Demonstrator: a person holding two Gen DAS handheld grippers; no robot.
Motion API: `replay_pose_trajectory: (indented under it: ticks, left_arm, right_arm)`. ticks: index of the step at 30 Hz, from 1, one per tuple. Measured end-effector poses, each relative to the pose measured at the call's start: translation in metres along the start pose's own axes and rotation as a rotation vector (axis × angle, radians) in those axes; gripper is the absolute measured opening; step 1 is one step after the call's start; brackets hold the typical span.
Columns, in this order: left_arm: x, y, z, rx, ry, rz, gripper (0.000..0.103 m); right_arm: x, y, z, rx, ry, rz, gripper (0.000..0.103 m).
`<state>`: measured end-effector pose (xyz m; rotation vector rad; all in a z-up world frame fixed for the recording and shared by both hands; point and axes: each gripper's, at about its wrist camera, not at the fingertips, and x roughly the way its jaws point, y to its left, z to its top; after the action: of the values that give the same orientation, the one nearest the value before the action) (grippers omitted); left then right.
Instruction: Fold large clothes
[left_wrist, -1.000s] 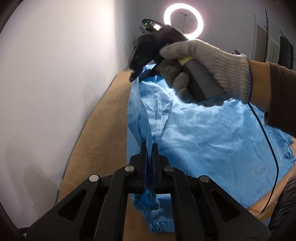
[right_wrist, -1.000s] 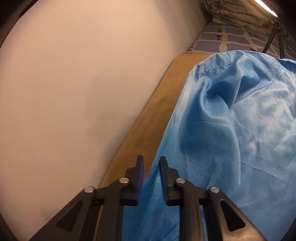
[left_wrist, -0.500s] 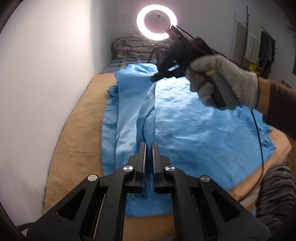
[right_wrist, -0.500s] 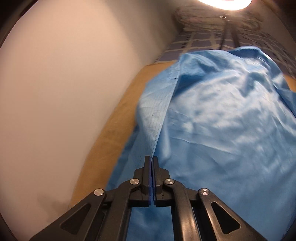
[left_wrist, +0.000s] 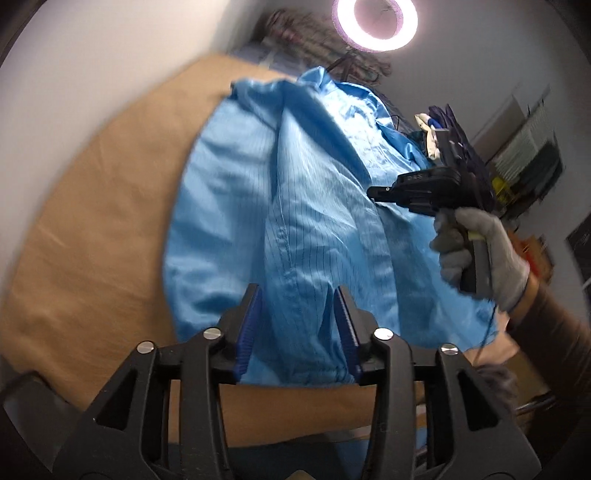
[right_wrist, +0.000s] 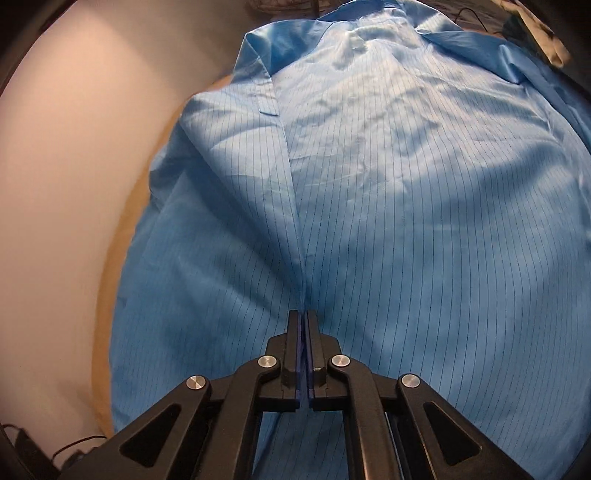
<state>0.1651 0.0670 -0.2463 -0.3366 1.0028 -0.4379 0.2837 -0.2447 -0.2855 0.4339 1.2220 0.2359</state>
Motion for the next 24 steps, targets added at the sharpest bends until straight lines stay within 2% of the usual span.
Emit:
replay_pose_trajectory:
  ticks: [2, 4, 5, 6, 7, 8, 11, 16, 18, 20, 22, 24]
  left_arm:
    - [0.016, 0.003, 0.005, -0.036, 0.025, -0.016, 0.041]
    - [0.03, 0.003, 0.009, -0.054, 0.044, -0.012, 0.041]
    - [0.035, 0.002, 0.009, -0.057, 0.048, -0.026, 0.029]
    - [0.04, -0.002, 0.009, -0.054, 0.05, -0.024, 0.003]
    - [0.041, -0.004, 0.009, -0.043, 0.05, -0.002, 0.0]
    - [0.04, -0.006, 0.009, -0.035, 0.038, 0.009, 0.0]
    - [0.025, -0.005, 0.006, -0.014, -0.011, 0.021, 0.0]
    - [-0.023, 0.006, -0.003, 0.006, -0.101, 0.089, 0.0]
    - [-0.043, 0.013, -0.008, 0.001, -0.139, 0.122, 0.0]
    - [-0.058, 0.02, -0.013, -0.018, -0.17, 0.14, 0.0]
    - [-0.063, 0.03, -0.017, -0.054, -0.175, 0.126, 0.0]
    - [-0.054, 0.038, -0.019, -0.082, -0.134, 0.097, 0.0]
  right_arm:
    - [-0.003, 0.003, -0.003, -0.023, 0.006, 0.013, 0.013]
    - [-0.005, 0.008, -0.006, -0.065, 0.007, -0.012, 0.013]
    - [-0.005, 0.012, -0.007, -0.092, 0.009, -0.028, 0.013]
    - [-0.004, 0.015, -0.009, -0.107, 0.011, -0.033, 0.008]
    - [-0.004, 0.016, -0.009, -0.12, 0.015, -0.03, 0.003]
    - [-0.003, 0.015, -0.008, -0.126, 0.024, -0.022, 0.0]
    - [-0.005, 0.022, -0.012, -0.146, 0.028, -0.015, 0.0]
    - [-0.001, 0.04, -0.012, -0.176, 0.039, 0.041, 0.0]
    - [-0.005, 0.053, -0.017, -0.191, 0.041, 0.083, 0.0]
    - [-0.011, 0.065, -0.019, -0.187, 0.037, 0.165, 0.0]
    - [-0.01, 0.075, -0.022, -0.203, 0.049, 0.201, 0.0]
    - [-0.007, 0.084, -0.034, -0.262, 0.065, 0.151, 0.0]
